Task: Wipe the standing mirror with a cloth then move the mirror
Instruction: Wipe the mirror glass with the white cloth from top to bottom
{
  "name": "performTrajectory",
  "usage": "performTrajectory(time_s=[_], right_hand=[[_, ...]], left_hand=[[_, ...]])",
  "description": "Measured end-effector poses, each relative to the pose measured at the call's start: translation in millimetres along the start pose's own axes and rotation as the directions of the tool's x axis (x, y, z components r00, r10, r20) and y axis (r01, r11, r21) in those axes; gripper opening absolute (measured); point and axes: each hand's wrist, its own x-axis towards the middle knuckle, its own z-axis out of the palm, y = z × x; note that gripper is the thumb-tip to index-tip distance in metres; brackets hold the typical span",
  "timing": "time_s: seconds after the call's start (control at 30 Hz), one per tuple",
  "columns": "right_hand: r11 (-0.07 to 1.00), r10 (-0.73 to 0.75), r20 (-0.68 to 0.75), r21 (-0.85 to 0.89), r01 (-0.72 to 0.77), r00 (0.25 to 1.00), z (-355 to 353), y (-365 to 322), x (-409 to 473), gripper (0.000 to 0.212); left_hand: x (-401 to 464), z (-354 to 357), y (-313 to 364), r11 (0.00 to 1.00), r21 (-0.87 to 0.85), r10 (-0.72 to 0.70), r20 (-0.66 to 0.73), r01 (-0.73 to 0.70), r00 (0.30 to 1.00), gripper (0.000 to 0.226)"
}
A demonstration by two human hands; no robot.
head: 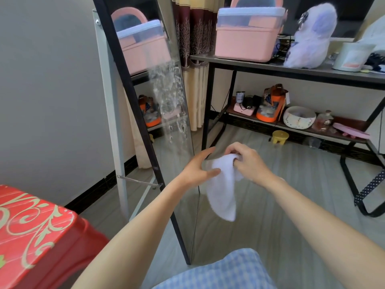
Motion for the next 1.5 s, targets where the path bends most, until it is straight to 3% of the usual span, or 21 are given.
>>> performTrajectory(time_s=[0.07, 0.13, 0.2, 0.27, 0.33, 0.43, 0.57, 0.63, 0.73, 0.83, 0.9, 0.97, 1.03, 1.13, 1.17, 1.27, 1.33, 1.43, 1.5], right_hand=[[0.985, 0.052, -0.047, 0.165, -0.043, 0.998, 0.7, -7.1, -0.8, 0.022], [0.933, 0.159, -0.052, 0.336, -0.133, 0.986, 5.0, -11.8, 0.7, 0.014], [0.728, 0.292, 0.087, 0.626, -0.280, 0.952, 10.5, -16.6, 1.4, 0.009], [0.446, 0.277, 0.248, 0.823, -0.353, 0.928, 17.5, -16.9, 0.9, 0.035], [0.379, 0.178, 0.334, 0.845, -0.378, 0.926, 25.0, -19.5, -0.7, 0.041], [0.395, 0.117, 0.411, 0.816, -0.422, 0.904, 35.1, -25.5, -3.1, 0.044], [0.450, 0.140, 0.402, 0.788, -0.420, 0.905, 37.4, -38.9, -0.7, 0.022], [0.443, 0.198, 0.323, 0.813, -0.378, 0.925, 34.1, -42.7, 2.8, 0.013], [0.386, 0.200, 0.214, 0.880, -0.278, 0.956, 24.2, -46.6, 11.5, 0.019], [0.401, 0.183, 0.167, 0.887, -0.229, 0.969, 13.8, -53.4, 20.5, 0.019], [0.502, 0.228, 0.096, 0.841, -0.201, 0.969, 8.7, -59.5, 30.2, 0.015], [0.675, 0.271, -0.051, 0.722, -0.152, 0.961, 3.3, -68.1, 41.8, 0.018], [0.726, 0.271, -0.161, 0.681, -0.092, 0.949, -0.9, -81.5, 55.1, 0.034], [0.731, 0.235, -0.260, 0.683, 0.007, 0.937, -7.1, -112.7, 74.3, 0.041], [0.745, 0.195, -0.303, 0.664, 0.060, 0.933, -9.3, -124.1, 82.7, 0.042], [0.766, 0.070, -0.405, 0.607, 0.211, 0.911, -17.6, -161.7, 105.6, 0.040], [0.761, 0.003, -0.432, 0.585, 0.278, 0.902, -23.8, -186.4, 116.6, 0.037], [0.736, -0.113, -0.443, 0.564, 0.374, 0.889, -26.3, -221.0, 124.7, 0.044], [0.745, -0.215, -0.406, 0.520, 0.418, 0.888, -19.4, -233.6, 125.8, 0.052]], left_hand=[[-0.6, 1.1, 3.0, 0.999, -0.025, 0.022, 0.009, -0.022, 1.000, 0.052], [-2.1, 1.9, 6.9, 1.000, 0.002, 0.012, -0.067, -0.012, 0.998, 0.023], [-1.5, 1.0, 8.5, 0.997, 0.070, 0.005, -0.218, 0.010, 0.976, 0.017], [-1.7, -1.8, 12.1, 0.998, 0.055, -0.012, -0.359, 0.034, 0.933, 0.020], [-2.2, -7.1, 18.1, 0.999, -0.039, -0.046, -0.483, 0.030, 0.875, 0.025], [-3.6, -16.2, 25.8, 0.994, -0.105, -0.048, -0.605, -0.019, 0.795, 0.027], [-3.5, -25.2, 35.0, 0.989, -0.125, -0.019, -0.639, -0.079, 0.769, 0.028], [-2.2, -30.6, 36.6, 0.987, -0.155, -0.066, -0.618, -0.039, 0.783, 0.027], [1.4, -40.5, 35.0, 0.985, -0.135, -0.163, -0.508, 0.108, 0.846, 0.031], [-1.5, -46.7, 36.7, 0.987, 0.076, -0.098, -0.415, 0.142, 0.904, 0.036], [-4.3, -52.5, 42.0, 0.876, 0.454, 0.047, -0.412, 0.161, 0.910, 0.035], [-8.8, -62.2, 47.6, 0.623, 0.761, 0.325, -0.461, 0.180, 0.826, 0.027], [-13.2, -73.2, 56.0, 0.420, 0.889, 0.574, -0.416, 0.182, 0.705, 0.017], [-15.8, -95.8, 63.6, 0.303, 0.935, 0.725, -0.350, 0.182, 0.594, 0.001], [-19.4, -104.2, 66.8, 0.293, 0.934, 0.750, -0.358, 0.206, 0.556, 0.009], [-29.2, -126.3, 70.2, 0.343, 0.911, 0.816, -0.410, 0.231, 0.407, 0.033], [-33.2, -138.0, 72.5, 0.449, 0.862, 0.787, -0.506, 0.234, 0.354, 0.044], [-34.5, -153.6, 81.2, 0.712, 0.661, 0.575, -0.743, 0.237, 0.342, 0.058], [-32.2, -157.3, 86.4, 0.805, 0.560, 0.465, -0.801, 0.196, 0.376, 0.063]])
